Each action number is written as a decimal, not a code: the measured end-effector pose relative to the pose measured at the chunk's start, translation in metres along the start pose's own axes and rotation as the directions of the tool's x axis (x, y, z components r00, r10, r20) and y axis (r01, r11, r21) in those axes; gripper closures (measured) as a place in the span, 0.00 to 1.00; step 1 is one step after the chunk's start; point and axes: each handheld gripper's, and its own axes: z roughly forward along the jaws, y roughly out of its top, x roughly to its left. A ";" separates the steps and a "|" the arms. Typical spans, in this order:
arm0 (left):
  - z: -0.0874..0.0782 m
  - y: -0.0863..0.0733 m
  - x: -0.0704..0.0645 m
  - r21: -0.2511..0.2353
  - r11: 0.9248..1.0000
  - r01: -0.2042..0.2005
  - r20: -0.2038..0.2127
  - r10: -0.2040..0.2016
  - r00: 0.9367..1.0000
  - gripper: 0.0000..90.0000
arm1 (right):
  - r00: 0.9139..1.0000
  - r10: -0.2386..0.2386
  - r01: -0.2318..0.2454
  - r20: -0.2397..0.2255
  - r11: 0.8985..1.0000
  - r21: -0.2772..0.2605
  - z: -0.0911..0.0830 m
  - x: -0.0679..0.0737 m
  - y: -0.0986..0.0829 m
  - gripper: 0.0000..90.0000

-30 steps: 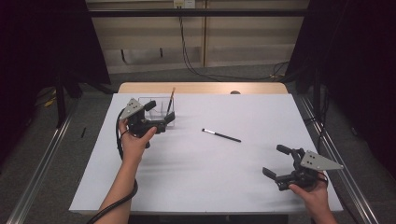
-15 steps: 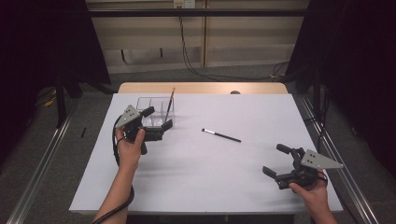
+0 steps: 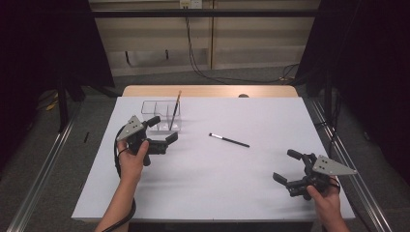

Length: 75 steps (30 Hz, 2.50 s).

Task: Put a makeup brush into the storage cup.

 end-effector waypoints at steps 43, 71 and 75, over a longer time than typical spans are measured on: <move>-0.072 -0.015 -0.004 0.013 1.000 -0.021 0.005 0.021 1.000 0.00 | 0.999 -0.030 0.029 0.020 0.999 0.029 -0.001 0.007 0.000 0.00; -0.110 -0.029 -0.013 0.035 0.999 -0.035 -0.008 0.036 0.999 0.00 | 1.000 -0.013 0.013 0.010 1.000 0.011 0.005 0.006 0.000 0.00; -0.112 -0.031 -0.015 0.041 0.998 -0.037 -0.008 0.037 0.999 0.00 | 1.000 -0.008 0.008 0.006 1.000 0.003 0.006 0.006 0.002 0.00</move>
